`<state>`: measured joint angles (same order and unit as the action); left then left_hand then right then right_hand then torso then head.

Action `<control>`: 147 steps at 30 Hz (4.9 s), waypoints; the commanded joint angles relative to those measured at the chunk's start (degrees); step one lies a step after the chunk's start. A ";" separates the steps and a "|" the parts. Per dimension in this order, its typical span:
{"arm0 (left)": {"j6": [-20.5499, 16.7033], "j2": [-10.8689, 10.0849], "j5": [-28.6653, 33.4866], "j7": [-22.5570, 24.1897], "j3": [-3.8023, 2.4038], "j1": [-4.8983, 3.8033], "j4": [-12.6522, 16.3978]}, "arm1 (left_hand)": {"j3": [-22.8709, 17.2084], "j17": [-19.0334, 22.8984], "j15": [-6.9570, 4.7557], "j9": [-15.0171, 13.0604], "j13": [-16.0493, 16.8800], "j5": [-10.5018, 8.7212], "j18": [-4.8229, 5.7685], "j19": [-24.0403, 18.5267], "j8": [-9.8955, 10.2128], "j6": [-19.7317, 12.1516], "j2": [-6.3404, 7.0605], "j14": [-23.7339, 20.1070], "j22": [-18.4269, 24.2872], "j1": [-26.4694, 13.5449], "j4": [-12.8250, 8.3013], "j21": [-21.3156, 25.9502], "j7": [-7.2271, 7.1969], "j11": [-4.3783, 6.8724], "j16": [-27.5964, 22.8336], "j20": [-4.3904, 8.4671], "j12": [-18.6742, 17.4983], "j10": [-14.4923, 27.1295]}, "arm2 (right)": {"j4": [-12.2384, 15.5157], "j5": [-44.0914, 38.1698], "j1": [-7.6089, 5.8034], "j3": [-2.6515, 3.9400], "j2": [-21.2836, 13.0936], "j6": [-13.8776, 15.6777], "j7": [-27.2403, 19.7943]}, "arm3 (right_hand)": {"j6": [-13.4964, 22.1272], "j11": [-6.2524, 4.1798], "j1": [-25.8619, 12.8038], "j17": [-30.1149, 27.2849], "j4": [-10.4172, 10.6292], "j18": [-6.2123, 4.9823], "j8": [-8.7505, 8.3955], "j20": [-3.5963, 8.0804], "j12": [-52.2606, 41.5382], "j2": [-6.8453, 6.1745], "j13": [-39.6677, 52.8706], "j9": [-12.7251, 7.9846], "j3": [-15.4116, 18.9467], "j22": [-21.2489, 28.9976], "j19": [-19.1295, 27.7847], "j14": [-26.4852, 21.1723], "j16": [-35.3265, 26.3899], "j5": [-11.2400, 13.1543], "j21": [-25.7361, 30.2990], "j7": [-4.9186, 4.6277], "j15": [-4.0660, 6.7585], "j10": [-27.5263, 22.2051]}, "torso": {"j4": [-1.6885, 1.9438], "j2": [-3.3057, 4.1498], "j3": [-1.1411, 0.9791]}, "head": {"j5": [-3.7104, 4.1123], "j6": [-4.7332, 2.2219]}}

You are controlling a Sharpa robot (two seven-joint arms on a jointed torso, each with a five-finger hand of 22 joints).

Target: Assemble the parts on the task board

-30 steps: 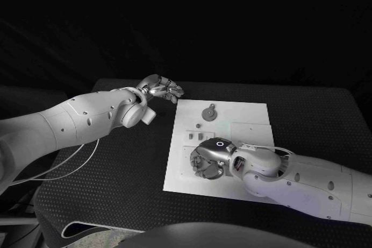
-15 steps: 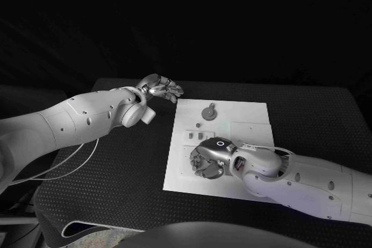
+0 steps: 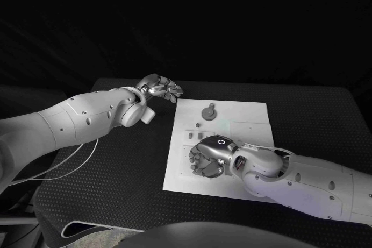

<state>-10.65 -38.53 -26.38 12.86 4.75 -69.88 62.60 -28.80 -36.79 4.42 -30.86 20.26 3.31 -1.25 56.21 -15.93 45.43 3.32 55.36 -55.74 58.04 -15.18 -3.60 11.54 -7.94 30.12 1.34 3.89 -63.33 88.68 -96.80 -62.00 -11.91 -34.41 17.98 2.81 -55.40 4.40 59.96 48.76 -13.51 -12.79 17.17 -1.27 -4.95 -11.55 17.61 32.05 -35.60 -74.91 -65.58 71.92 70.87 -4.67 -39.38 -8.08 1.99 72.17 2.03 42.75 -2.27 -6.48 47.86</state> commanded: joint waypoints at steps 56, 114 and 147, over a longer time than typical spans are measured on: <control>0.95 -0.08 0.38 0.26 -0.05 -0.06 -0.05 | -0.03 -0.56 0.21 -0.05 -0.12 0.05 -0.42 -0.18 -0.06 -0.65 -0.12 0.42 0.22 -0.59 0.51 -0.34 0.24 -0.20 -0.66 -0.30 0.05 0.69 | -0.02 1.44 0.06 0.01 -0.73 0.82 -1.77 | 1.12 0.71 6.27 0.31 -2.93 -2.21 -1.64 -0.01 1.35 3.80 1.66 0.03 -2.93 -1.20 1.21 -1.09 1.11 0.07 -2.17 -0.29 -0.71 -3.27 | -0.03 -0.01 0.02 | 0.11 0.41; 0.37 0.87 1.10 0.78 -0.02 0.19 -1.67 | 0.03 -1.94 0.18 -0.23 0.03 -0.02 -0.38 -0.10 -0.44 -0.30 -0.22 0.81 0.40 -0.16 0.07 -0.43 0.07 -0.06 -1.68 -0.28 0.28 0.39 | 7.04 28.37 -9.08 1.17 -22.32 -23.85 17.00 | -2.86 -7.24 -16.03 13.40 19.95 -2.21 4.08 3.76 -54.13 0.06 52.25 15.51 0.79 -1.27 -2.73 3.45 13.31 0.21 -6.75 4.62 6.86 -5.44 | -1.49 -1.55 -0.15 | 3.55 -1.42; 0.83 0.54 1.10 0.59 -0.02 0.26 -1.15 | 0.30 -2.30 0.20 -0.19 0.00 -0.01 -0.35 -0.19 -0.35 -0.50 -0.04 0.81 0.46 -0.63 0.22 -0.38 0.14 -0.13 -2.06 -0.28 0.16 0.57 | 5.09 26.13 -6.62 -1.20 -19.81 -22.57 20.45 | -4.01 -7.00 -19.33 16.53 21.54 -2.21 -0.42 4.47 -54.20 -1.81 51.57 13.66 -0.23 -1.21 -2.50 4.79 13.89 0.25 -7.93 4.33 6.65 -5.06 | -1.35 -1.41 0.03 | 3.97 -0.60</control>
<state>-10.40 -38.03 -25.65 13.01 4.77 -69.58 61.28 -28.79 -39.05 4.61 -31.03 20.22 3.31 -1.26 56.00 -16.18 44.82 3.32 55.99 -55.33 58.04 -14.86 -3.81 11.34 -8.18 28.34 1.13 3.89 -62.74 93.79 -69.47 -68.69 -13.10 -54.34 -4.55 23.07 -58.80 -2.84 40.54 65.38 8.18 -13.81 16.87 3.07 -59.00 -13.23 69.21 45.78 -35.83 -74.91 -68.47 76.80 84.87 -4.49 -47.05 -2.90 8.85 67.36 0.72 41.35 -2.25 -2.36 47.18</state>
